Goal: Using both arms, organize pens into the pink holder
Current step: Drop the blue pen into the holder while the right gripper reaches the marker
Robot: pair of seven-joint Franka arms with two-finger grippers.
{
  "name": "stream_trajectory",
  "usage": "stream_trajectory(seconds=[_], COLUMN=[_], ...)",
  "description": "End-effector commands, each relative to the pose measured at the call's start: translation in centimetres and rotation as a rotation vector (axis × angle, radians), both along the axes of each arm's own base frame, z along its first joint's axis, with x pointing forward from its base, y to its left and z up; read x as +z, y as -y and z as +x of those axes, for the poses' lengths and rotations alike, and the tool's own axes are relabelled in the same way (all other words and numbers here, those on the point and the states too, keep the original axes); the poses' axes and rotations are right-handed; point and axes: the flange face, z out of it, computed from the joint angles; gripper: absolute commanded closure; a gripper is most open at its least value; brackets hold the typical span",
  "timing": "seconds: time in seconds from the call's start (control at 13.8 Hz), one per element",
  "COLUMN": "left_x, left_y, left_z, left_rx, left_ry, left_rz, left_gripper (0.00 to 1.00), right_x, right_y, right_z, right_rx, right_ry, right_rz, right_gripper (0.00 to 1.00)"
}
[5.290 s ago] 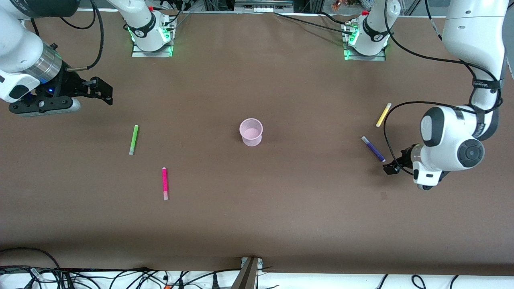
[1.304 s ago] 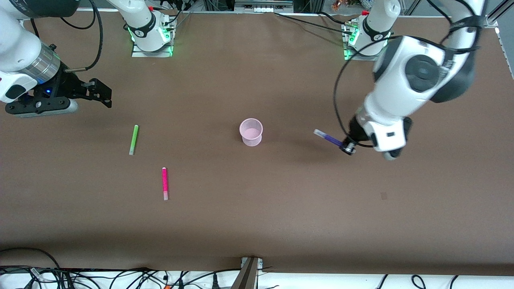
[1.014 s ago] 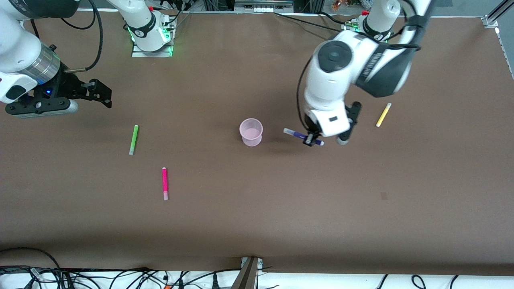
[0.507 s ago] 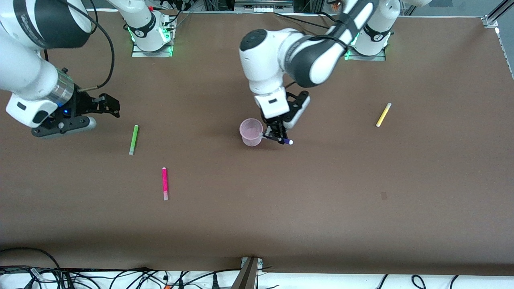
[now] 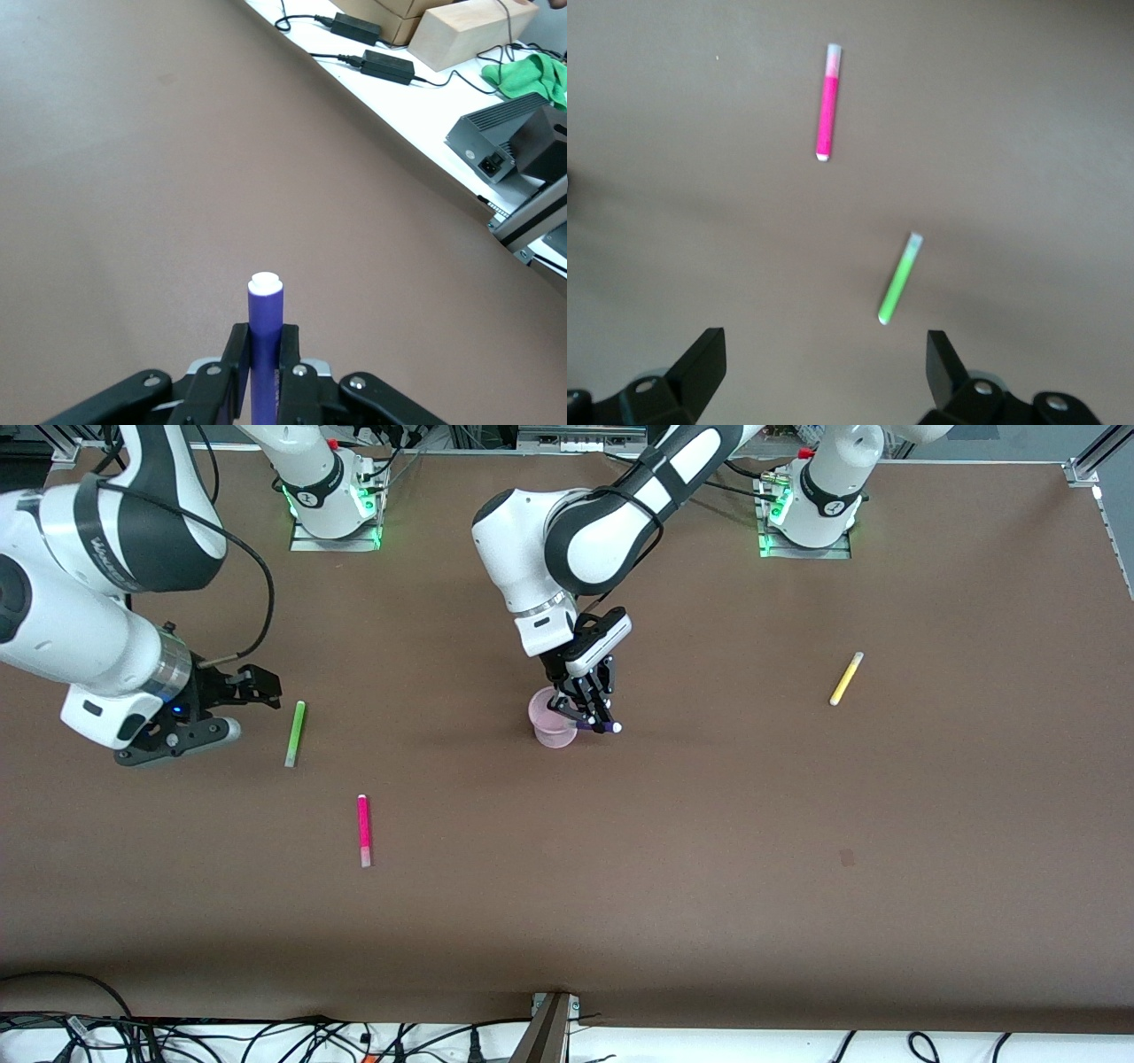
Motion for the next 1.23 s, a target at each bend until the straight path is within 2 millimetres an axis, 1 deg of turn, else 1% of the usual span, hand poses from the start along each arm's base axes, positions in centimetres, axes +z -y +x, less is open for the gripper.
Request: stream_trajectory(seconds=[0.0,0.07,0.14,0.22,0.29,0.36,0.43,0.51,0.58,0.65,0.72,0.8,0.87,0.94,1.01,1.09,1.16], left_x=[-0.4,-0.9,-0.9,-0.9,-0.9,-0.8,-0.8,-0.6,-0.5,-0.1,0.6,1.7,3.8,4.5,7.3,10.3,13.0], left_y=[1.9,2.2,2.3,2.4,2.7,2.9,3.0,3.2,3.4,3.4,3.5,3.2,2.4,0.7,-0.7,-1.9,-3.7], left_z=[-1.4,-1.7,-1.8,-1.9,-2.2,-2.5,-2.7,-3.0,-3.3,-3.3,-3.3,-2.9,-2.1,-0.3,2.0,4.2,6.4], left_rx=[-0.015,-0.024,-0.029,-0.030,-0.036,-0.041,-0.040,-0.047,-0.053,-0.056,-0.056,-0.055,-0.055,-0.047,-0.069,-0.082,-0.093], left_ry=[0.060,0.068,0.072,0.072,0.072,0.070,0.065,0.062,0.063,0.065,0.066,0.067,0.048,-0.028,-0.090,-0.152,-0.197], left_rz=[0.043,0.055,0.057,0.057,0.057,0.053,0.051,0.048,0.050,0.046,0.039,0.032,0.016,0.014,-0.006,-0.062,-0.113], left_gripper=[1.00,1.00,1.00,0.90,0.84,0.69,0.45,0.28,0.19,0.14,0.13,0.10,0.05,0.00,0.00,0.00,0.00], right_x=[-6.1,-9.0,-11.6,-14.2,-16.1,-17.9,-19.6,-21.1,-22.0,-23.2,-24.4,-25.2,-26.1,-26.6,-27.1,-27.1,-27.3], right_y=[-1.9,-2.3,-2.6,-2.7,-2.8,-2.8,-2.9,-3.1,-3.4,-3.3,-3.3,-3.5,-4.0,-4.2,-4.4,-4.6,-4.6], right_z=[-0.5,-0.2,0.2,0.7,1.2,1.7,2.7,4.3,5.3,5.5,5.4,5.6,5.5,5.4,5.3,5.3,5.3], right_rx=[-0.022,-0.052,-0.053,-0.057,-0.062,-0.082,-0.113,-0.139,-0.145,-0.143,-0.147,-0.148,-0.142,-0.140,-0.137,-0.133,-0.130], right_ry=[-0.002,0.011,0.014,0.010,0.020,0.031,0.040,0.039,0.039,0.027,0.024,0.040,0.047,0.044,0.038,0.041,0.038], right_rz=[0.018,0.021,0.028,0.033,0.041,0.046,0.054,0.058,0.064,0.063,0.062,0.067,0.071,0.069,0.067,0.068,0.068], right_gripper=[0.00,0.00,0.00,0.00,0.00,0.01,0.02,0.03,0.03,0.03,0.05,0.06,0.07,0.11,0.16,0.22,0.28])
